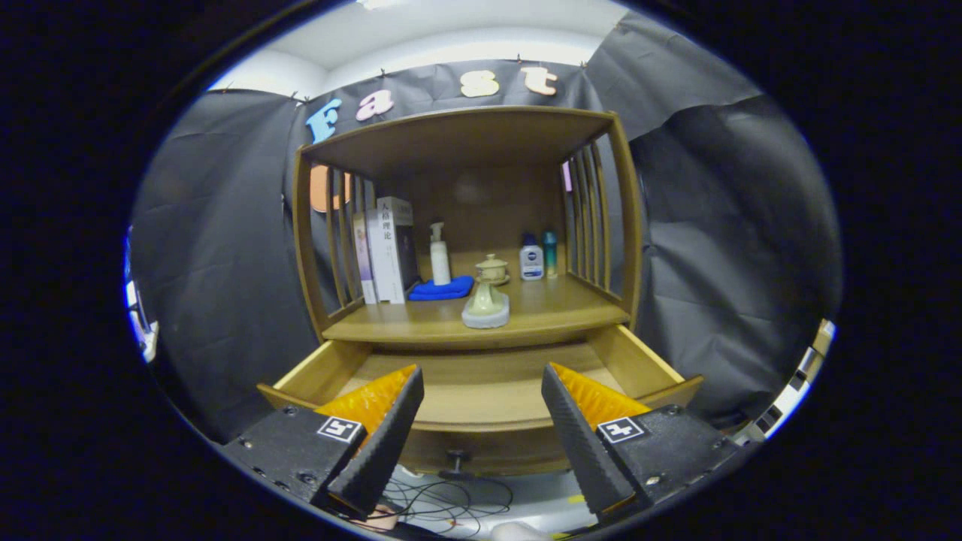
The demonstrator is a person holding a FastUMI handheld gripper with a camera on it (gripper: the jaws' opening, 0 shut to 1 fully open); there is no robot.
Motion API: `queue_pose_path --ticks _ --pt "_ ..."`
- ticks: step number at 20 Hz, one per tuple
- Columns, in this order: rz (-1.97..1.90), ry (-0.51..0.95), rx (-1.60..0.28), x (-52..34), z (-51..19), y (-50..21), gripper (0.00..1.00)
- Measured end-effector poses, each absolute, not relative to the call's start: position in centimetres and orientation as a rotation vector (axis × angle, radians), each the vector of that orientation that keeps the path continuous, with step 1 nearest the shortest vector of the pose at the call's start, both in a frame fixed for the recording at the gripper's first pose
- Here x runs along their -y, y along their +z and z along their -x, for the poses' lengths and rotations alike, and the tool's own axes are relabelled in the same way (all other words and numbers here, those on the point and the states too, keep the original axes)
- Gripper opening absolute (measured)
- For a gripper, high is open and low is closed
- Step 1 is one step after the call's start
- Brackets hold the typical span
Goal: Pull open the drawer, take out the items inside it, and place them on the countertop above the cabinet.
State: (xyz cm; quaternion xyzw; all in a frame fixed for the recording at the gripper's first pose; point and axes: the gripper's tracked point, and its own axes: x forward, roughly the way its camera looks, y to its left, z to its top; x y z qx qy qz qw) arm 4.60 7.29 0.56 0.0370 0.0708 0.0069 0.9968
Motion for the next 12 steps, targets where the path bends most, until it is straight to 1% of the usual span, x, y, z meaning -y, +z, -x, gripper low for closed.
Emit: queue_pose_path --ticks 2,5,9,12 --pt "-0.069 -0.011 -0.136 -6.9 -3.8 -2.1 0.99" --pt "-0.079 0.016 -0.166 -8.2 -3.1 -6.3 0.99" --pt "-0.034 0.049 -0.188 -10.4 -3.3 -9.8 0.99" --pt "-0.039 0.043 -0.204 -10.9 -4.9 -11.7 0.99"
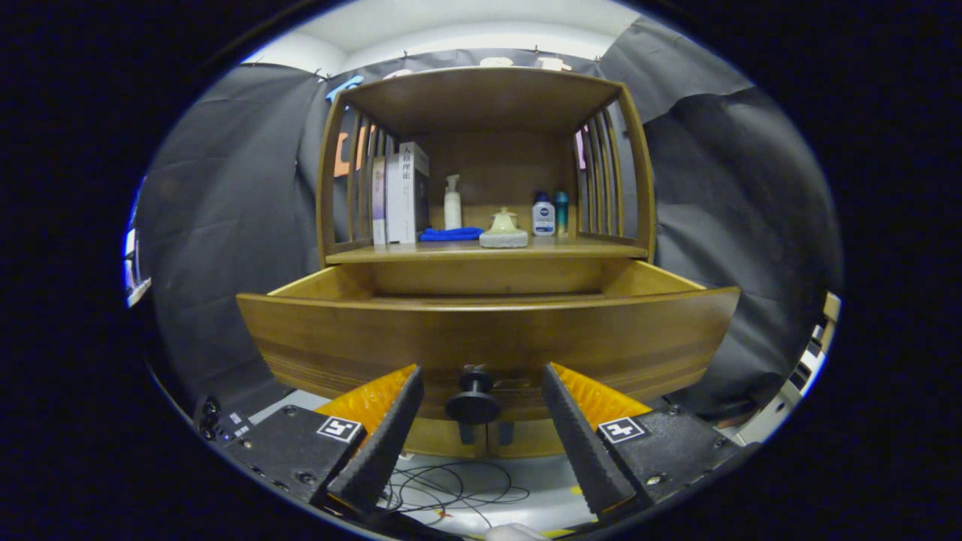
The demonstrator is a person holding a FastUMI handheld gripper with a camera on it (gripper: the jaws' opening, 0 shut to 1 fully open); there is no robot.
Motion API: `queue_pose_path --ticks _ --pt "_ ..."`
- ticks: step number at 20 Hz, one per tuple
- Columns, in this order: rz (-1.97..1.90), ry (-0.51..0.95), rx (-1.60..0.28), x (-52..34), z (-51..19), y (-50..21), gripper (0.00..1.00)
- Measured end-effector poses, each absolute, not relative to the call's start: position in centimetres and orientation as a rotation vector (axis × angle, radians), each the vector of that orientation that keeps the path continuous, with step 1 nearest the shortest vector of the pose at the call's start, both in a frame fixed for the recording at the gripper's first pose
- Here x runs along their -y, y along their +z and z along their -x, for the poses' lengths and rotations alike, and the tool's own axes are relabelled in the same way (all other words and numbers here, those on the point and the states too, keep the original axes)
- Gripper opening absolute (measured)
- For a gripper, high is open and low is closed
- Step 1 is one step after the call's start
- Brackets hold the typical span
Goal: Pull open the drawer, take out the items inside it, and place them on the countertop above the cabinet.
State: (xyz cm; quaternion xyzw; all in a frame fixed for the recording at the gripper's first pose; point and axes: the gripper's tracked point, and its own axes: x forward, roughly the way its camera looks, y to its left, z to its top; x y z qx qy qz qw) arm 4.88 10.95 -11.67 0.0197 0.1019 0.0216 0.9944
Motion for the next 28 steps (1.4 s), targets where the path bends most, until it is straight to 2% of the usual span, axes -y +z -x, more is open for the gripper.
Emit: queue_pose_path --ticks 18,28 --pt "-0.041 -0.013 -0.158 -11.6 -7.4 -12.5 1.0" --pt "-0.047 -0.005 -0.158 -11.6 -12.0 -11.7 0.99"
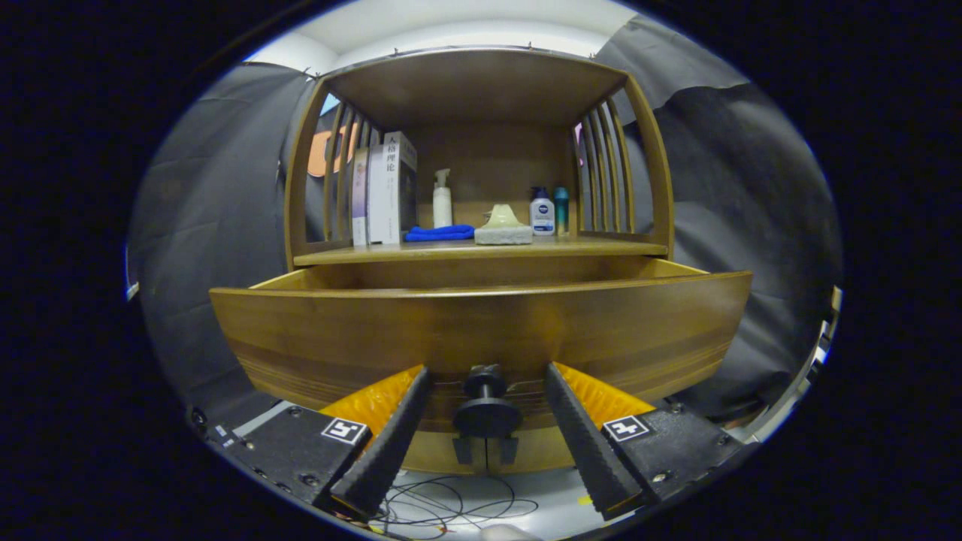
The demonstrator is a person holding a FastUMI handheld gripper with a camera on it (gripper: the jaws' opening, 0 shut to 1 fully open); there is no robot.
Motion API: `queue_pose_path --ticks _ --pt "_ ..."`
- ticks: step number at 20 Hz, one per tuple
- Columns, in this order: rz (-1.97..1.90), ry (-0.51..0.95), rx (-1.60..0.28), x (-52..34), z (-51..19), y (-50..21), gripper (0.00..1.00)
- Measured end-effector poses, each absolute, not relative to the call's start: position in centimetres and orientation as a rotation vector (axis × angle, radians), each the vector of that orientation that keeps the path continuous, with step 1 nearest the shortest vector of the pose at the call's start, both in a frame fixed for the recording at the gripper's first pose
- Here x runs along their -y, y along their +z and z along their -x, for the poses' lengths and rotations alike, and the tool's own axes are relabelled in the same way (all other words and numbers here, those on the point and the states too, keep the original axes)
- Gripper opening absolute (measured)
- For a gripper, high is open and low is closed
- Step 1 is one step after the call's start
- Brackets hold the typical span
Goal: Pull open the drawer, take out the items inside it, and place them on the countertop above the cabinet.
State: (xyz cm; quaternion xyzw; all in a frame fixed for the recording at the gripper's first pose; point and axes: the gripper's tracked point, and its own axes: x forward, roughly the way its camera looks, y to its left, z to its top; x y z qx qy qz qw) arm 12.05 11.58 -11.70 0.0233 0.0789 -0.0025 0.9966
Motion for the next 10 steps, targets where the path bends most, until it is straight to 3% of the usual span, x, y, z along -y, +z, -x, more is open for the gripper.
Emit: queue_pose_path --ticks 10 --pt "-0.027 -0.017 -0.145 -11.7 -18.6 -11.1 0.99"
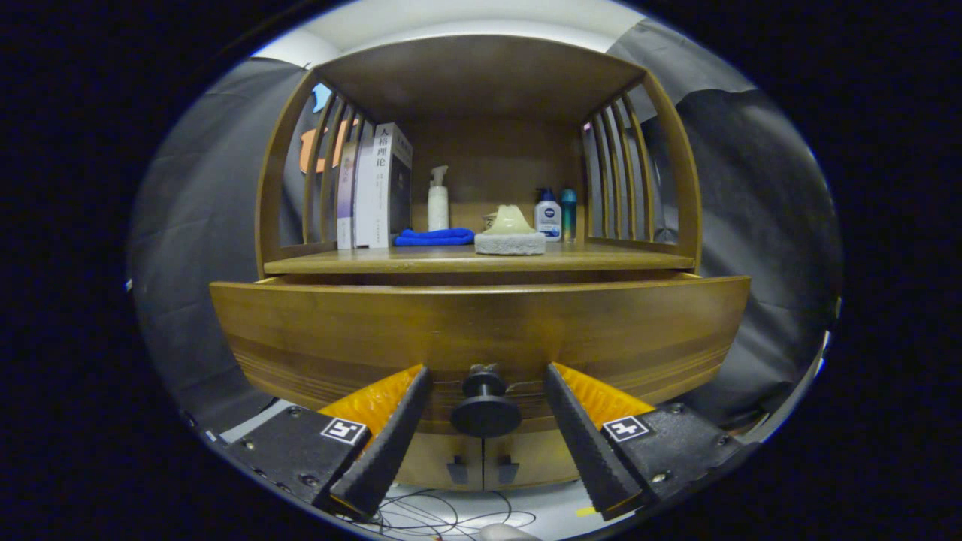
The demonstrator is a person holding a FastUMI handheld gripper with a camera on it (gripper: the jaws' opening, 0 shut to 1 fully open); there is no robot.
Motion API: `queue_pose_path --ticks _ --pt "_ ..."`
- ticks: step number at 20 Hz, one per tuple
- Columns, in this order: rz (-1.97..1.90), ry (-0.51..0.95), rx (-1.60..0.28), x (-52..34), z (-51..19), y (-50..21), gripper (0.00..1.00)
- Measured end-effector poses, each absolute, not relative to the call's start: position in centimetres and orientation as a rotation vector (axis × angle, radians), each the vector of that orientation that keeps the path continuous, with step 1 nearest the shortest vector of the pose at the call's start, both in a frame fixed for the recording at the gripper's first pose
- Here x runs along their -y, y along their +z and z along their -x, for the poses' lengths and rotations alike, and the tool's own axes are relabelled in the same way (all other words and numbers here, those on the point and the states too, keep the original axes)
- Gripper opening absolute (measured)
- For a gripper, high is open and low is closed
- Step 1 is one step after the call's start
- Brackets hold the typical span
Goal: Pull open the drawer, take out the items inside it, and place them on the countertop above the cabinet.
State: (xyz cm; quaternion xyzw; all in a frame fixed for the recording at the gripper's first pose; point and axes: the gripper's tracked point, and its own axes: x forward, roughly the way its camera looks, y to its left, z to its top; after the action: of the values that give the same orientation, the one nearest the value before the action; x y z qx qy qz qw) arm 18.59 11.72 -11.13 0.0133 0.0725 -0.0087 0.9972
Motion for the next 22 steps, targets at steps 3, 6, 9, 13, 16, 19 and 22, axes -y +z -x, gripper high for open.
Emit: queue_pose_path --ticks 3,6,9,13,16,19,22 --pt "-0.022 -0.017 -0.136 -12.1 -19.9 -10.9 1.0" --pt "-0.019 -0.014 -0.129 -12.0 -21.1 -10.8 1.0" --pt "-0.017 -0.015 -0.135 -12.0 -22.3 -10.7 1.0" --pt "-0.014 -0.012 -0.134 -11.8 -23.8 -10.9 1.0" --pt "-0.004 -0.012 -0.135 -11.8 -24.5 -10.9 1.0" --pt "-0.008 -0.017 -0.129 -11.8 -24.9 -10.8 1.0" --pt "0.0 -0.018 -0.137 -12.1 -25.0 -10.7 1.0"
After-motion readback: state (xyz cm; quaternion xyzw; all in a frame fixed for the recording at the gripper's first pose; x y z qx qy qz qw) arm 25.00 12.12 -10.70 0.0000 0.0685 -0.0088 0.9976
